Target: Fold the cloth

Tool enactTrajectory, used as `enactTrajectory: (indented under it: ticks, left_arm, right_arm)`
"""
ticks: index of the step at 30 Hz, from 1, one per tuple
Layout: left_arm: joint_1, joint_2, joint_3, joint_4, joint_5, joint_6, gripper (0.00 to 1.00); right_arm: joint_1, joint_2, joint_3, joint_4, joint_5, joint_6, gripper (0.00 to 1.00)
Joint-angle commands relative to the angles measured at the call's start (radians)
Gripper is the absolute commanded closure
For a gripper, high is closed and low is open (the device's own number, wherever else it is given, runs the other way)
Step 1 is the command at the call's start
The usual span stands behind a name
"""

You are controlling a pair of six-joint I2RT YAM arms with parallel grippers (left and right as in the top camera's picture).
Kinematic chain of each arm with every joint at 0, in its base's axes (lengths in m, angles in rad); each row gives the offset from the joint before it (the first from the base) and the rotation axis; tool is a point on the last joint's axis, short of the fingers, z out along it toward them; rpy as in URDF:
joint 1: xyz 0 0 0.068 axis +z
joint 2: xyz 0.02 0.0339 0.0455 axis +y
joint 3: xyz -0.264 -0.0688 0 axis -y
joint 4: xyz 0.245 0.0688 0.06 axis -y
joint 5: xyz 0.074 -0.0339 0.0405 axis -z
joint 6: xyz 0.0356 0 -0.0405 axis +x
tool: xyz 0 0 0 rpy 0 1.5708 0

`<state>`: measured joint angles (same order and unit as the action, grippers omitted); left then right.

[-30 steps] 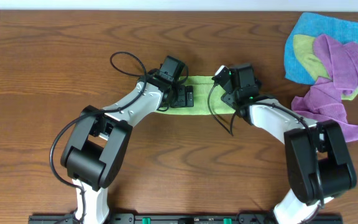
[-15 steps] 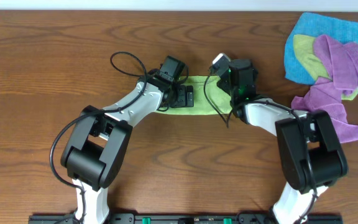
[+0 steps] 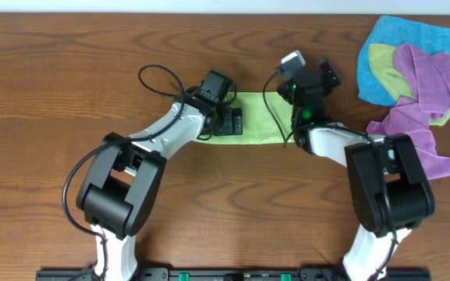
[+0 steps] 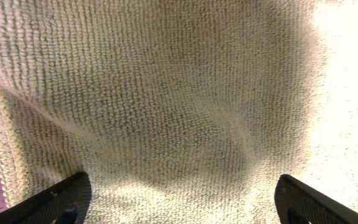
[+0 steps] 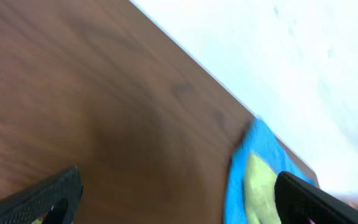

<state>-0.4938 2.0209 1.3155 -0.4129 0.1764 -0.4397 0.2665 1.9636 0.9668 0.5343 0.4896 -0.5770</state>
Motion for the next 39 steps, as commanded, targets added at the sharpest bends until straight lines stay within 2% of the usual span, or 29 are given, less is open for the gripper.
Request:
enactTrajectory:
  ticks: [1,3,6,8,13,17,20,24,39]
  left_arm:
    - [0.002,0.042,-0.024,-0.033,0.014,-0.001,0.04]
    - [0.003,0.027,-0.021,-0.031,0.028,-0.002,0.05]
    - [0.003,0.001,-0.021,-0.024,0.023,-0.001,0.05]
    - [0.003,-0.002,-0.021,-0.024,0.024,-0.002,0.05]
    - [0.003,-0.002,-0.021,-0.028,0.024,-0.002,0.05]
    - [0.003,-0.002,-0.021,-0.028,0.024,-0.002,0.05]
    - [0.004,-0.002,-0.021,-0.029,0.024,-0.001,0.05]
    - [0.004,-0.002,-0.021,-0.032,0.024,-0.001,0.05]
    - [0.004,-0.002,-0.021,-0.032,0.027,-0.001,0.05]
  right_arm:
    - [0.016,-0.102,0.003,-0.13,0.09,0.105,0.01]
    - [0.009,-0.189,0.008,-0.316,0.0,0.288,0.01]
    - [-0.05,-0.328,0.011,-0.6,-0.284,0.613,0.01]
    - [-0.099,-0.37,0.011,-0.705,-0.425,0.742,0.01]
    - [-0.163,-0.335,0.011,-0.835,-0.593,0.862,0.01]
    - [-0.172,-0.254,0.011,-0.852,-0.705,0.943,0.01]
    - [-0.172,-0.203,0.011,-0.841,-0.773,0.986,0.01]
    - [-0.172,-0.176,0.011,-0.835,-0.771,1.002,0.01]
    - [-0.17,-0.08,0.011,-0.656,-0.768,0.85,0.01]
